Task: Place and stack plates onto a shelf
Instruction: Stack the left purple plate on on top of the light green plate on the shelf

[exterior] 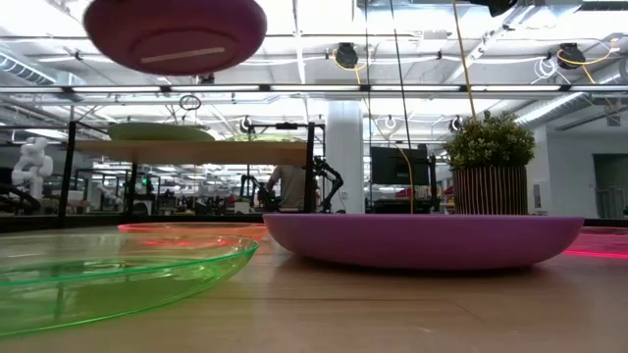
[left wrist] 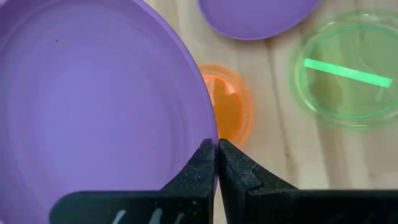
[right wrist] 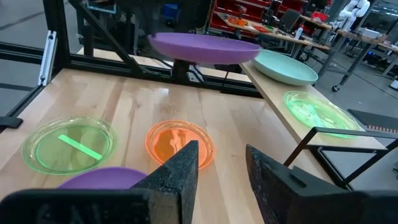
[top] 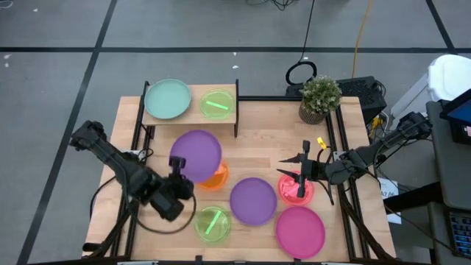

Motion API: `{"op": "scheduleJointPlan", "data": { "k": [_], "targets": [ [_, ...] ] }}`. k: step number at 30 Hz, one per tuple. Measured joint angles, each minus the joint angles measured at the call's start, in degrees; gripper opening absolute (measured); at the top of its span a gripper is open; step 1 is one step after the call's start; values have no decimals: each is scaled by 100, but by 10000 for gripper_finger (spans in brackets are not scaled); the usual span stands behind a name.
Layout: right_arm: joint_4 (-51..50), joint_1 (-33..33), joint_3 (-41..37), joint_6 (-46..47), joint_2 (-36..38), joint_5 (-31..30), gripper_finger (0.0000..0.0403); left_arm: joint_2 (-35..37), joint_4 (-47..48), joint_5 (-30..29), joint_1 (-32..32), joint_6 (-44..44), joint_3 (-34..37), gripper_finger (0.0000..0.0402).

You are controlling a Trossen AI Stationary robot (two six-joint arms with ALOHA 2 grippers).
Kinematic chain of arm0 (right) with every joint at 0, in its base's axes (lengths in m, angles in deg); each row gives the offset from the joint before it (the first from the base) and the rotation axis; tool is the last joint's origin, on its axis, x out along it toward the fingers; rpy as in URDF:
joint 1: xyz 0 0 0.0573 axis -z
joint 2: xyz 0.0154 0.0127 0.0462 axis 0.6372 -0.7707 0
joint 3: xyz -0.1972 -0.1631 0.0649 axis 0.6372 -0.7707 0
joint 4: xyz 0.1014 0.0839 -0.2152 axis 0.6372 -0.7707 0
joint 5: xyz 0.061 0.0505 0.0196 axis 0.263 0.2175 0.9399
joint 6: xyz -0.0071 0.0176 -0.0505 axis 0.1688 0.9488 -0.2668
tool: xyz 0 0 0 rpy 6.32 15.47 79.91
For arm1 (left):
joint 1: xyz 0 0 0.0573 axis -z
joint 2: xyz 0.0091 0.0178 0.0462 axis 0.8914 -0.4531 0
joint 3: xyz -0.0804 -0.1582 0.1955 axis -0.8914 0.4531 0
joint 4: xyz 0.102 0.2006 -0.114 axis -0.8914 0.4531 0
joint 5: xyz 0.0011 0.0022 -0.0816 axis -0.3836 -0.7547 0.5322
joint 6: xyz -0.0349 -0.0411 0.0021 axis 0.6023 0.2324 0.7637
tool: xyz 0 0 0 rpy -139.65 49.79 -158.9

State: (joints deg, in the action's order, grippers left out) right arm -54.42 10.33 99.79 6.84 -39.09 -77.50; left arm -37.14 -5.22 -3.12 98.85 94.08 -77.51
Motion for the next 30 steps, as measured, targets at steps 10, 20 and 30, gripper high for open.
{"op": "scheduleJointPlan", "data": {
  "k": [10,20,30],
  "targets": [
    [0,0,0,46,0,0,118,458,-11,7,-1193,-1464,0,7],
    [-151,0,0,46,0,7,118,752,-35,118,-2532,-2573,0,7],
    [-306,0,0,39,0,11,118,1117,-32,347,-3479,-3007,2,7]
  ]
}}
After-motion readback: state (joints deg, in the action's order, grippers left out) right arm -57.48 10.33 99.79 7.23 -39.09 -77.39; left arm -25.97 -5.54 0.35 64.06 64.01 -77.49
